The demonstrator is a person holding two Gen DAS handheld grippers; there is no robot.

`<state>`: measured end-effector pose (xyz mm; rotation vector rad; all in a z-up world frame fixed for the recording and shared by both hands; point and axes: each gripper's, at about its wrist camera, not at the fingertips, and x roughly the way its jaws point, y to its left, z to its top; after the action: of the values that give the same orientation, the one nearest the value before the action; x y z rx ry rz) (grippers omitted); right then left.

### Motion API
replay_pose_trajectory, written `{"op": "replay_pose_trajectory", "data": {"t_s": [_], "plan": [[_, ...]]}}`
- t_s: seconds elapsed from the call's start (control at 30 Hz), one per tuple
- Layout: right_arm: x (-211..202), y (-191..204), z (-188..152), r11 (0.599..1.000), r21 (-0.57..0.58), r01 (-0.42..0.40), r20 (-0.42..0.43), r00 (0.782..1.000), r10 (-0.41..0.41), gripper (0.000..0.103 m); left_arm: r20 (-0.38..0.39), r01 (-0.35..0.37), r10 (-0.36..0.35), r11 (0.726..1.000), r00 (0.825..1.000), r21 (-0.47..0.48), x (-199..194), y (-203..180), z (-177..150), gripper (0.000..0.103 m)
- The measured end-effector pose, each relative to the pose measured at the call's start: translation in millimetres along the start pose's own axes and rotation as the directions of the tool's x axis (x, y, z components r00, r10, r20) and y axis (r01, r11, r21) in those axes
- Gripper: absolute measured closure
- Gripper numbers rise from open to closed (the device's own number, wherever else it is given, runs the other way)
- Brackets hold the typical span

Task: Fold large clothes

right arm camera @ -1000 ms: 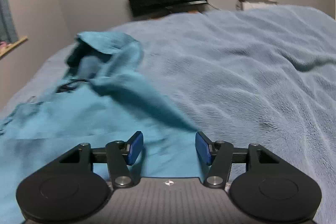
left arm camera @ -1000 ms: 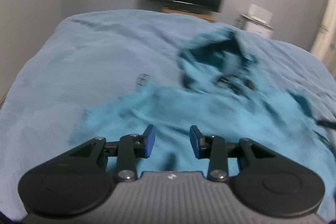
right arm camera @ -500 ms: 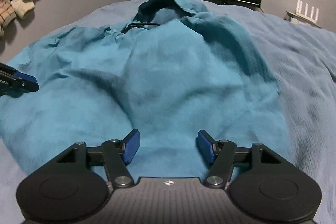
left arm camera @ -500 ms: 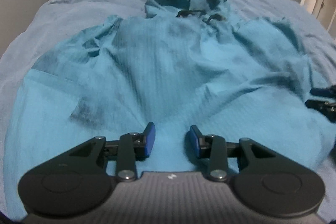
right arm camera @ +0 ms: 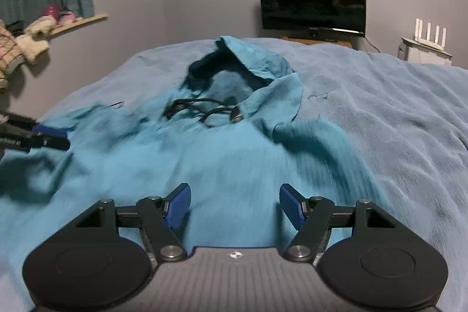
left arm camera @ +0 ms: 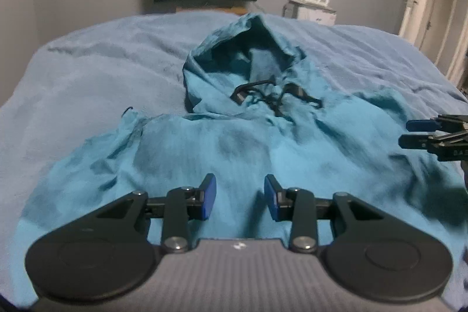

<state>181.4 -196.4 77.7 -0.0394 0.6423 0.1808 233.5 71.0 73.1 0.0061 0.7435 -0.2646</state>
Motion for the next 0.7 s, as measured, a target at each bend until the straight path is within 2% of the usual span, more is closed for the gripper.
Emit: {"op": "replay_pose_trajectory", "data": {"t_s": [0.13, 0.23, 0.27, 0.33, 0.4, 0.5, 0.57, 0.63, 0.7], "plan": [[46.8, -21.5, 7.3, 0.998, 0.01, 0.06, -0.067, 0.996, -0.059, 0.033, -0.077, -0.055, 0.052, 0.998, 0.996, -0.03, 43.3, 20.3, 9.2, 0.069], [65.2, -40.7, 0.2, 0.997, 0.029, 0.075, -0.088, 0.993, -0.073, 0.034, -0.099, -0.124, 0.122, 0.992, 0.988, -0.017, 66.0, 38.0, 10.0, 0.071], [67.0, -47.4, -2.9, 0.997, 0.045, 0.063, -0.086, 0.995, -0.059, 0.035, -0.104, -0.117, 0.112, 0.992, 0.988, -0.042, 70.4, 46.6, 10.1, 0.073], [68.0, -54.1, -7.8, 0.997, 0.064, 0.038, -0.075, 0.997, -0.033, 0.037, -0.105, -0.107, 0.095, 0.988, 0.99, -0.115, 75.7, 63.8, 11.8, 0.085], [63.6, -57.4, -11.0, 0.997, 0.068, 0.025, -0.061, 0.998, -0.021, 0.037, -0.095, -0.091, 0.076, 0.982, 0.993, -0.167, 77.1, 76.0, 16.7, 0.087], [52.0, -57.2, -4.8, 0.997, 0.072, 0.001, -0.038, 0.999, 0.002, 0.037, -0.015, -0.041, 0.039, 0.972, 0.999, -0.233, 63.4, 88.3, 26.3, 0.087], [39.2, -60.0, 4.6, 0.993, 0.089, -0.072, 0.015, 0.997, 0.071, 0.035, 0.055, 0.016, -0.001, 0.961, 0.998, -0.277, 48.8, 94.1, 33.9, 0.086], [35.0, -62.3, 17.8, 0.987, 0.113, -0.118, 0.062, 0.992, 0.111, 0.03, 0.107, 0.063, -0.033, 0.955, 0.994, -0.29, 39.8, 95.3, 46.0, 0.085], [39.9, -66.8, 35.2, 0.974, 0.165, -0.156, 0.088, 0.986, 0.143, 0.027, 0.123, 0.078, -0.045, 0.957, 0.991, -0.278, 40.3, 90.3, 61.2, 0.08]]}}
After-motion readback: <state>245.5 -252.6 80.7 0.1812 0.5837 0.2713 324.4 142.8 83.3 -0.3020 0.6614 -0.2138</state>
